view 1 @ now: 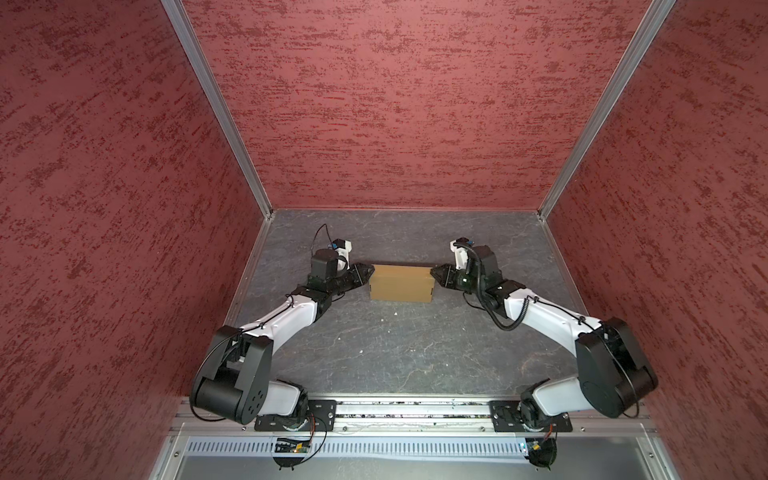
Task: Fold the paper box
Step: 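Pinch both box ends and press them toward each other, squeezing the box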
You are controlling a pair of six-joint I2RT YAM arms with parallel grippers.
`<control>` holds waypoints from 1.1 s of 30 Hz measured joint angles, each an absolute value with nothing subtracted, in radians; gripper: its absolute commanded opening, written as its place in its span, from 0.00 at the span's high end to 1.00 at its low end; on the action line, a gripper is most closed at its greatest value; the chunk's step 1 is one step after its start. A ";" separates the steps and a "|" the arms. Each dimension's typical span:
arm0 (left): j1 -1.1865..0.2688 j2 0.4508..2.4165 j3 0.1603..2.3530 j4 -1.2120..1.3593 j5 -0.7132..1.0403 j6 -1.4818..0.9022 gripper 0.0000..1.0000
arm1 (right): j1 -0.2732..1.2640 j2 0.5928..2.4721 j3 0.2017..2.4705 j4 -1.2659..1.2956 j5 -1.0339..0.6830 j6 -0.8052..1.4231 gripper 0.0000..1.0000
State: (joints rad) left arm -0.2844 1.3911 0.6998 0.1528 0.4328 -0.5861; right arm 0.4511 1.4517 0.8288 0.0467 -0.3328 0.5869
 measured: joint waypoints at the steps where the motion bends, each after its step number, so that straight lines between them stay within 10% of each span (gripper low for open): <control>1: -0.288 1.386 0.700 0.143 0.429 -0.586 0.72 | 0.452 1.447 0.827 0.039 -0.334 0.586 0.76; 33: -0.363 1.229 0.628 -0.008 0.382 -0.625 0.60 | 0.467 1.328 0.790 -0.161 -0.397 0.531 0.55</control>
State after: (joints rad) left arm -0.3630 1.2285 0.6285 -0.0082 0.3824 -0.6247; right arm 0.4667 1.3285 0.7898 -0.1608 -0.3973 0.5308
